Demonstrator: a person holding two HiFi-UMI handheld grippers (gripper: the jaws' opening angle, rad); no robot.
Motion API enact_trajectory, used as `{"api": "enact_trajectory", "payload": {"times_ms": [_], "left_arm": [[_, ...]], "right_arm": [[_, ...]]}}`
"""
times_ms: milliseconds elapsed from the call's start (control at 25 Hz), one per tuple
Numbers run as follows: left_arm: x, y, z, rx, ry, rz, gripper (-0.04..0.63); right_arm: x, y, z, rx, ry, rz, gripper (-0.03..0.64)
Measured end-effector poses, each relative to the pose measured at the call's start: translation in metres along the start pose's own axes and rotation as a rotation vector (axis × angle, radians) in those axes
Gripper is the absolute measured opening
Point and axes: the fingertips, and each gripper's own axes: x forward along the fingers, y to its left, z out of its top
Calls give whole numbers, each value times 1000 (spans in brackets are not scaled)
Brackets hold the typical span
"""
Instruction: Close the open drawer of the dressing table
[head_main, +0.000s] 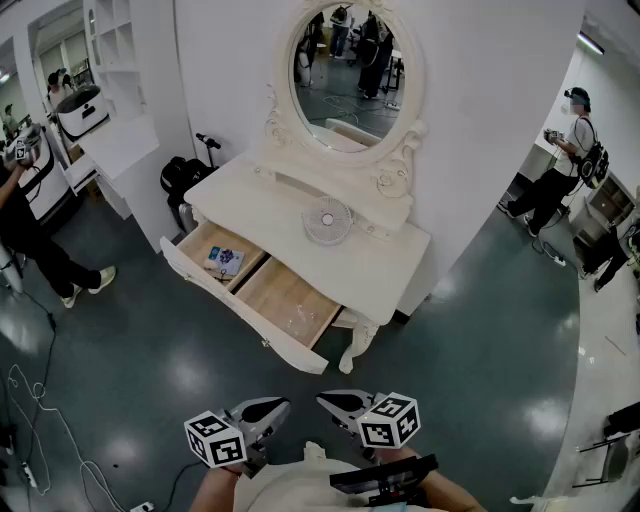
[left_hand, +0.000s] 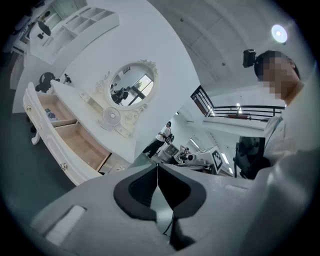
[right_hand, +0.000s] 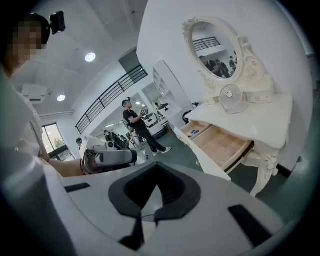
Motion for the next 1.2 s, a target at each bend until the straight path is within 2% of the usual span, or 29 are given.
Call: {"api": "enact_trajectory", "payload": {"times_ms": [480, 720, 920, 1200], "left_arm": [[7, 0, -3, -6, -6, 12, 11], [17, 0, -5, -6, -3, 18, 11], [24, -1, -3, -7, -9, 24, 11], [24, 12, -6, -22, 16, 37, 11]], "right_arm": [[-5, -8, 2, -4, -1, 7, 14], [-10, -14, 13, 37, -49, 44, 17], [-19, -23, 12, 26, -40, 12, 17], [-26, -41, 14, 74, -70, -29, 17]]}}
